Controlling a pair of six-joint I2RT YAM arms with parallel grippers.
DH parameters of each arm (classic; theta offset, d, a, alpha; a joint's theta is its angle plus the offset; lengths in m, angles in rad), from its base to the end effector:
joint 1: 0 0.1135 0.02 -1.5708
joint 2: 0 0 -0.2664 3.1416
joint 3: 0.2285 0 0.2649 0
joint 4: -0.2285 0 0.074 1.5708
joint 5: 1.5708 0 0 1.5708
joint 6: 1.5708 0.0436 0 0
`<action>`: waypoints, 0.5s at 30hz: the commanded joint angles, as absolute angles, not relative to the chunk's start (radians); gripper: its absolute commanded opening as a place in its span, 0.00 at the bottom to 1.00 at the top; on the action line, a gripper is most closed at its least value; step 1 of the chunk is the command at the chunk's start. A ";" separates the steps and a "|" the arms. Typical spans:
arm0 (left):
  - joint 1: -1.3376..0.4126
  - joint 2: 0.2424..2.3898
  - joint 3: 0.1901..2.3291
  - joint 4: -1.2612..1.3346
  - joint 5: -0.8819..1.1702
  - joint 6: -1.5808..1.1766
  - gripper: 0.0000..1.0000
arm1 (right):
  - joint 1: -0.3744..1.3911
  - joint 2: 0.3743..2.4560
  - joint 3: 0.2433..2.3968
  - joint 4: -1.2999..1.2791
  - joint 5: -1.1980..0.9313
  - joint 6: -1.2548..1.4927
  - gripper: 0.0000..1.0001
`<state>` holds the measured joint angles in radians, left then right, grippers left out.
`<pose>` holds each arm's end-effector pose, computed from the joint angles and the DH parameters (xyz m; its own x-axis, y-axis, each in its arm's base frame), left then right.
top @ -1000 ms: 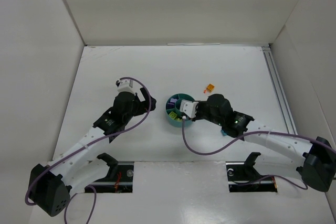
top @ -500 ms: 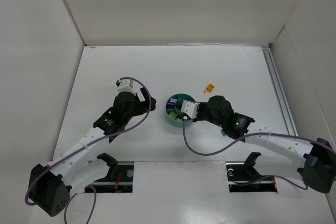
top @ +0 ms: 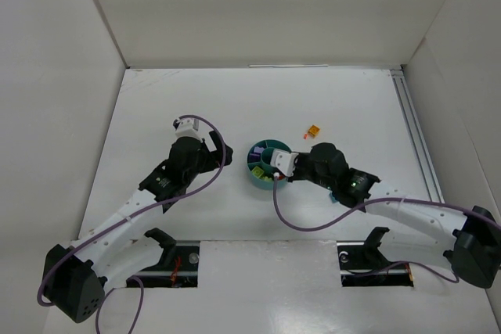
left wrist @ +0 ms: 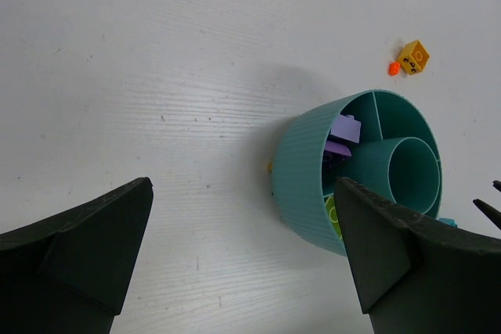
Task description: Sort the legos into containers by color
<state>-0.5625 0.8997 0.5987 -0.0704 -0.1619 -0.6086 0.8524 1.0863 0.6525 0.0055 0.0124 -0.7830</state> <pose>0.1963 -0.1154 0.2605 -0.4801 -0.3643 -0.7980 0.1521 0.8613 -0.4847 0.1730 0.1971 0.2464 0.3320 -0.6919 -0.6411 -0.7212 0.2519 -0.6453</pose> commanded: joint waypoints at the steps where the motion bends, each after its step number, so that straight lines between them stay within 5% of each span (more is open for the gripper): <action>1: -0.558 0.877 0.594 -0.031 -0.172 -0.592 1.00 | 0.861 1.049 0.672 0.014 0.043 -0.746 0.27; 4: -0.558 0.877 0.594 -0.031 -0.172 -0.592 1.00 | 0.861 1.028 0.695 -0.008 0.133 -0.674 0.32; 9: -0.558 0.891 0.624 -0.021 -0.163 -0.592 1.00 | 0.789 1.069 0.790 -0.127 0.334 -0.499 0.53; 15: -0.512 0.994 0.709 -0.044 -0.163 -0.583 1.00 | 0.566 1.250 1.014 -0.432 0.322 -0.247 0.54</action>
